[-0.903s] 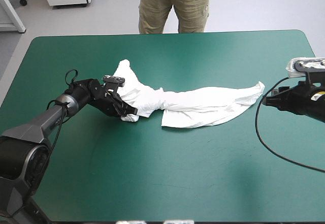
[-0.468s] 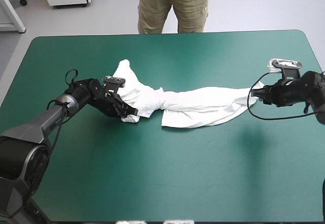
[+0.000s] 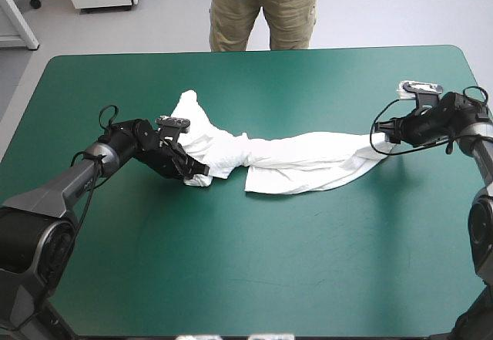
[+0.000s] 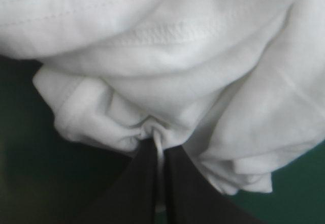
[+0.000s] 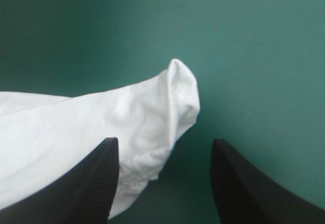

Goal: Fold the cloth

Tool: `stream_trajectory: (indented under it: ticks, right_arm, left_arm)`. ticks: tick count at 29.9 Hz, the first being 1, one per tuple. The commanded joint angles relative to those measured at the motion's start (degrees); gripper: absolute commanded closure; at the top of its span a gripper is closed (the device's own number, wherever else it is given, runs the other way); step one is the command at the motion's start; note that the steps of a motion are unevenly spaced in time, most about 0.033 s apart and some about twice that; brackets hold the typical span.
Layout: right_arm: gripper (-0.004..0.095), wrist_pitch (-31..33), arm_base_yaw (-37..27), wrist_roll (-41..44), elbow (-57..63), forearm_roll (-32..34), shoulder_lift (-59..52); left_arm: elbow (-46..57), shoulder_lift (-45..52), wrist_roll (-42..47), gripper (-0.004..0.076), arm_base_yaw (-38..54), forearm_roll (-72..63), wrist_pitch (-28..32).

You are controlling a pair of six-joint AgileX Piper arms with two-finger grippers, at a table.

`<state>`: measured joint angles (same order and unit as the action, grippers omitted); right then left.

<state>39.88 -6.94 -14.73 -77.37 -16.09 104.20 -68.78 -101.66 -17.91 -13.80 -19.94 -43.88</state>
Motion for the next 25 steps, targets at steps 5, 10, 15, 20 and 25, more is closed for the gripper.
stream_trajectory:
  ticks: [5, 10, 15, 20, 25]
  right_arm:
    - [0.0492, 1.3, -0.4, -0.5, -3.8, -3.7, 3.4]
    - [0.0873, 6.0, -0.3, -5.4, -3.8, -7.0, 4.3]
    - [0.0910, 7.6, -0.2, -6.0, -3.9, -8.0, 1.7]
    - [0.0910, 10.4, -0.4, -6.4, -4.0, -9.9, -5.1]
    - [0.0912, 12.1, -0.4, -10.0, -4.0, -16.5, -14.6]
  left_arm:
    - [-1.4, 2.9, 0.3, 0.0733, -0.4, -1.0, -0.8]
    - [-1.4, 2.9, 0.3, 0.0733, -0.4, -0.9, -1.2]
    - [-1.4, 3.7, 0.3, 0.0733, -0.4, 1.4, -2.6]
    - [-2.1, 9.3, 0.3, 0.0733, -0.3, 9.9, -10.6]
    - [-6.6, 17.4, 0.3, 0.0733, 1.1, 13.6, -21.2]
